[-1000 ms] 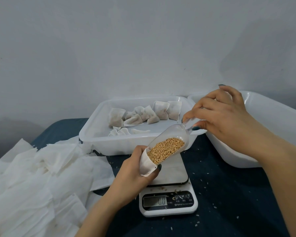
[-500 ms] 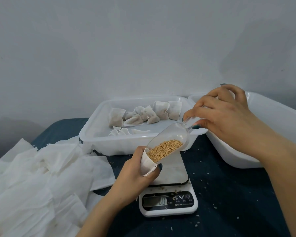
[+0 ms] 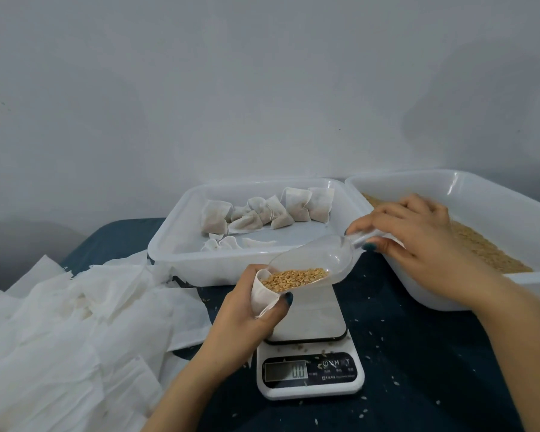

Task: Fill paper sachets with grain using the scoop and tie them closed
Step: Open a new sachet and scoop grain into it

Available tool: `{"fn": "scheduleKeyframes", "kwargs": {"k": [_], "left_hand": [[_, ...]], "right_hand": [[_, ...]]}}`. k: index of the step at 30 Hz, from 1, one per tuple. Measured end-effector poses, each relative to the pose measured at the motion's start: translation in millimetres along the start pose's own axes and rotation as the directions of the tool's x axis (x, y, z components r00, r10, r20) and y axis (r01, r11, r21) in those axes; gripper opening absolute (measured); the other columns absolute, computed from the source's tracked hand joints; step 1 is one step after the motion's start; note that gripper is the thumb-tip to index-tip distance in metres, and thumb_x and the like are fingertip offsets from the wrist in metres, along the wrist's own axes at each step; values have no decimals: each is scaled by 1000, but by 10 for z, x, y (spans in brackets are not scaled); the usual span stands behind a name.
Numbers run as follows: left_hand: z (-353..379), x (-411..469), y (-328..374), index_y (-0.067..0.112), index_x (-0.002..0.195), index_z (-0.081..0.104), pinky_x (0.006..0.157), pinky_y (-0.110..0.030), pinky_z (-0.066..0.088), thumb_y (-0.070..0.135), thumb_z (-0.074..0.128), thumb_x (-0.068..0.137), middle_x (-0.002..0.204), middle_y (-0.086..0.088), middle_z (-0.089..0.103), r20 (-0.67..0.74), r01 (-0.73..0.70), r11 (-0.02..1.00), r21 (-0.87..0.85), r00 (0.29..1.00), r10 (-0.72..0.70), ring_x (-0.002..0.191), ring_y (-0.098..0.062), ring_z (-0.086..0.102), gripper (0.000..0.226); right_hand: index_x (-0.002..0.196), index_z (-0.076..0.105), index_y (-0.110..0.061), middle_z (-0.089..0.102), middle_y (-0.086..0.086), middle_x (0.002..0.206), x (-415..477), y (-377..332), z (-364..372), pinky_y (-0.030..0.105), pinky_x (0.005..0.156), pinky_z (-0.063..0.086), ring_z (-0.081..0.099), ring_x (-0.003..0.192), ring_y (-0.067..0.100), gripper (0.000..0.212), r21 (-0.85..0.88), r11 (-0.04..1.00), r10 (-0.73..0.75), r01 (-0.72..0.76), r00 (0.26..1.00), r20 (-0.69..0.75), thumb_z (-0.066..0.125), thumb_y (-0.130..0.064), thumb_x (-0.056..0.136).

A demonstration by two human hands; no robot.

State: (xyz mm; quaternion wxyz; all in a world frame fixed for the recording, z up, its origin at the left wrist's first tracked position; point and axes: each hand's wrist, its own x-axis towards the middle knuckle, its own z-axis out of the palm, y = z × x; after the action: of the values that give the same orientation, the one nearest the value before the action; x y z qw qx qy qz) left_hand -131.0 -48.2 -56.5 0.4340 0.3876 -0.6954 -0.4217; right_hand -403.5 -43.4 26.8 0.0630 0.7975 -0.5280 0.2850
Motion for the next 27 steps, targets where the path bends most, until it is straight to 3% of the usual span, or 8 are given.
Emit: {"fn": "scheduleKeyframes", "kwargs": {"k": [4, 8, 11, 13, 15, 20, 24, 27], "left_hand": [[-2, -15, 50, 37, 104, 59, 55, -18, 45, 42, 66, 86, 74, 12, 59, -9, -2, 995, -96, 1000, 1, 60, -3, 49, 20], [-19, -18, 85, 32, 100, 61, 56, -15, 43, 32, 67, 87, 72, 10, 54, -49, -14, 990, -138, 999, 7, 60, -4, 46, 15], [-39, -14, 101, 30, 98, 61, 53, -16, 42, 29, 67, 87, 71, 9, 53, -86, -24, 991, -129, 996, 13, 59, -5, 44, 14], [-60, -6, 107, 26, 96, 60, 54, -18, 43, 31, 66, 93, 70, 8, 52, -97, -43, 995, -92, 995, 34, 59, -6, 44, 8], [-85, 3, 102, 24, 90, 60, 55, -19, 43, 32, 55, 98, 67, 7, 51, -114, -48, 998, -32, 993, 44, 59, -7, 44, 12], [-168, 17, 69, 20, 85, 55, 63, -19, 42, 49, 34, 102, 72, 4, 51, -130, -62, 994, 94, 989, 74, 68, -8, 46, 39], [-246, 61, -10, 31, 90, 62, 88, -11, 33, 48, 30, 101, 100, 17, 52, -191, -142, 920, 364, 956, 223, 103, -3, 46, 38], [-305, 72, -45, 41, 89, 61, 87, -3, 26, 59, 27, 96, 103, 25, 38, -234, -85, 874, 479, 947, 221, 108, 6, 35, 40]], "right_hand": [[107, 53, -54, 62, -24, 106, -131, 12, 162, 26, 93, 17, 46, 106, 5, 29, 161, 983, 77, -82, 996, 36, 32, -63, 90], [113, 61, -42, 65, -20, 111, -178, 43, 247, 42, 100, 37, 55, 109, 8, 42, 306, 940, 156, -150, 988, 7, 36, -62, 86], [119, 63, -32, 65, -15, 117, -178, 89, 260, 37, 92, 47, 59, 108, 5, 50, 417, 878, 281, -234, 958, -55, 41, -61, 86], [119, 63, -29, 66, -11, 115, -160, 143, 257, 37, 85, 49, 62, 103, 11, 40, 424, 857, 369, -292, 923, -109, 45, -52, 91], [117, 63, -30, 66, -9, 112, -144, 223, 252, 39, 77, 49, 63, 98, 15, 30, 353, 858, 452, -373, 875, -172, 47, -43, 96], [117, 65, -14, 61, 1, 93, -110, 501, 198, 34, 60, 38, 54, 76, 22, 33, 51, 768, 627, -638, 735, -259, 46, -37, 102], [91, 65, 0, 56, 9, 75, -89, 702, 188, 34, 56, 39, 51, 64, 25, 34, -203, 649, 739, -733, 671, -61, 42, -23, 104], [76, 59, -5, 57, 10, 74, -77, 697, 207, 31, 53, 37, 53, 65, 24, 37, -341, 606, 771, -719, 636, 30, 41, -21, 104]]}}
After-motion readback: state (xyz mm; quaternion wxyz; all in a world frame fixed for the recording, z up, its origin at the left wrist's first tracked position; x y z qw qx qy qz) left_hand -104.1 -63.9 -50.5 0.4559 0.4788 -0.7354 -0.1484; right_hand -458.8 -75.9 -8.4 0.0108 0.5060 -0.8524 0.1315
